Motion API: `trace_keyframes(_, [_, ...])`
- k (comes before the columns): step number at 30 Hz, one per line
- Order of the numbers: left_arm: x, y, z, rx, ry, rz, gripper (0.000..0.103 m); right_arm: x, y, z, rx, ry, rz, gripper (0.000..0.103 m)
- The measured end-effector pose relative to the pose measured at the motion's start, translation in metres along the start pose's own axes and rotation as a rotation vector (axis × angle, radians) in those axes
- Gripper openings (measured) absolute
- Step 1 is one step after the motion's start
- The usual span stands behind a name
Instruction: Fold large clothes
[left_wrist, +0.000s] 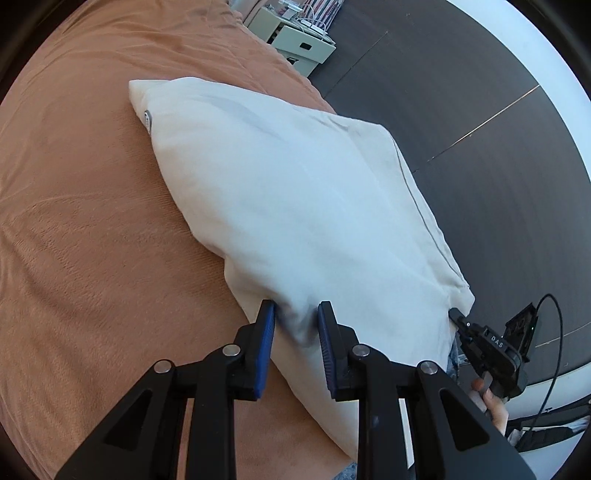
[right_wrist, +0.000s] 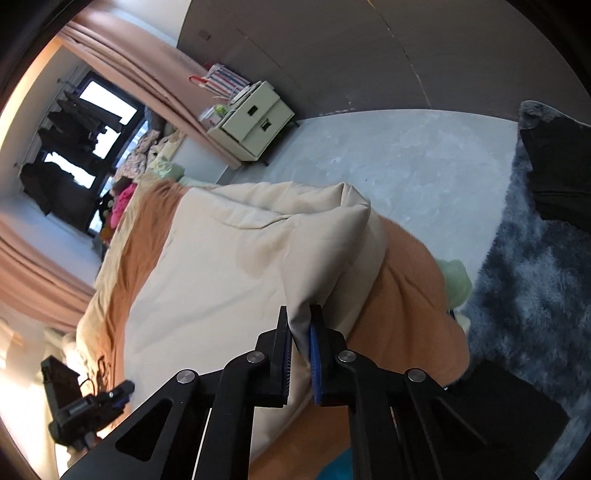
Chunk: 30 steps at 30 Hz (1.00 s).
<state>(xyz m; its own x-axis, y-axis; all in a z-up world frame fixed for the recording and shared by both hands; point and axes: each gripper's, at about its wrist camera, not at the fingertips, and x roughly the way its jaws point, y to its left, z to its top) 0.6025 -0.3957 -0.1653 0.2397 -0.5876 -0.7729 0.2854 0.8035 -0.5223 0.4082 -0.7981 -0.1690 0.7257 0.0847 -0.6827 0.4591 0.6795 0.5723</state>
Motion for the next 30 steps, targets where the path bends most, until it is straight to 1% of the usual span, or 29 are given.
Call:
trace_keyframes(2, [-0.006, 0.002, -0.01, -0.01, -0.002, 0.0, 0.025, 0.003, 0.0, 0.002, 0.008, 0.018, -0.02, 0.01])
trace_keyframes(4, [-0.011, -0.001, -0.01, -0.012, -0.007, 0.0, 0.025, 0.002, 0.002, 0.003, 0.012, 0.02, -0.032, 0.013])
trace_keyframes(5, [-0.016, 0.0, -0.013, -0.01, -0.006, -0.001, 0.025, 0.001, 0.002, 0.003, 0.011, 0.016, -0.04, 0.02])
trace_keyframes(6, [-0.017, 0.001, -0.014, -0.01, -0.004, -0.004, 0.025, -0.003, 0.003, 0.001, 0.008, 0.012, -0.059, 0.024])
trace_keyframes(8, [-0.025, 0.003, -0.019, -0.006, -0.011, -0.01, 0.025, -0.007, 0.005, 0.0, 0.0, 0.013, -0.093, 0.04])
trace_keyframes(9, [-0.032, 0.004, -0.022, 0.002, -0.019, -0.011, 0.025, -0.011, 0.007, -0.001, -0.006, 0.012, -0.103, 0.042])
trace_keyframes(12, [-0.047, 0.0, -0.028, 0.036, -0.035, -0.008, 0.025, -0.024, 0.019, -0.008, -0.046, 0.006, -0.087, 0.046])
trace_keyframes(14, [-0.062, 0.001, -0.034, 0.051, -0.044, -0.002, 0.025, -0.031, 0.028, -0.014, -0.077, -0.004, -0.107, 0.056])
trace_keyframes(16, [-0.078, 0.003, -0.038, 0.053, -0.057, 0.002, 0.027, -0.04, 0.038, -0.02, -0.105, -0.012, -0.115, 0.062])
trace_keyframes(18, [-0.094, 0.007, -0.042, 0.05, -0.074, 0.009, 0.03, -0.048, 0.048, -0.029, -0.122, -0.012, -0.118, 0.064])
trace_keyframes(19, [-0.106, 0.009, -0.045, 0.049, -0.087, 0.011, 0.038, -0.052, 0.054, -0.032, -0.137, -0.011, -0.123, 0.064])
trace_keyframes(20, [-0.113, 0.011, -0.045, 0.049, -0.097, 0.01, 0.05, -0.055, 0.059, -0.035, -0.152, -0.009, -0.128, 0.064])
trace_keyframes(21, [-0.127, 0.015, -0.048, 0.052, -0.119, 0.01, 0.057, -0.06, 0.067, -0.04, -0.177, -0.009, -0.135, 0.065])
trace_keyframes(22, [-0.138, 0.018, -0.051, 0.054, -0.142, 0.014, 0.068, -0.064, 0.073, -0.043, -0.192, -0.009, -0.137, 0.067])
trace_keyframes(23, [-0.151, 0.023, -0.053, 0.058, -0.163, 0.022, 0.075, -0.068, 0.078, -0.047, -0.205, -0.011, -0.139, 0.073])
trace_keyframes(27, [-0.186, 0.033, -0.061, 0.083, -0.213, 0.054, 0.076, -0.083, 0.101, -0.062, -0.254, -0.02, -0.156, 0.087])
trace_keyframes(29, [-0.203, 0.039, -0.064, 0.087, -0.236, 0.073, 0.076, -0.089, 0.114, -0.07, -0.27, -0.014, -0.164, 0.1])
trace_keyframes(30, [-0.21, 0.042, -0.065, 0.087, -0.236, 0.067, 0.077, -0.092, 0.12, -0.074, -0.279, -0.013, -0.167, 0.102])
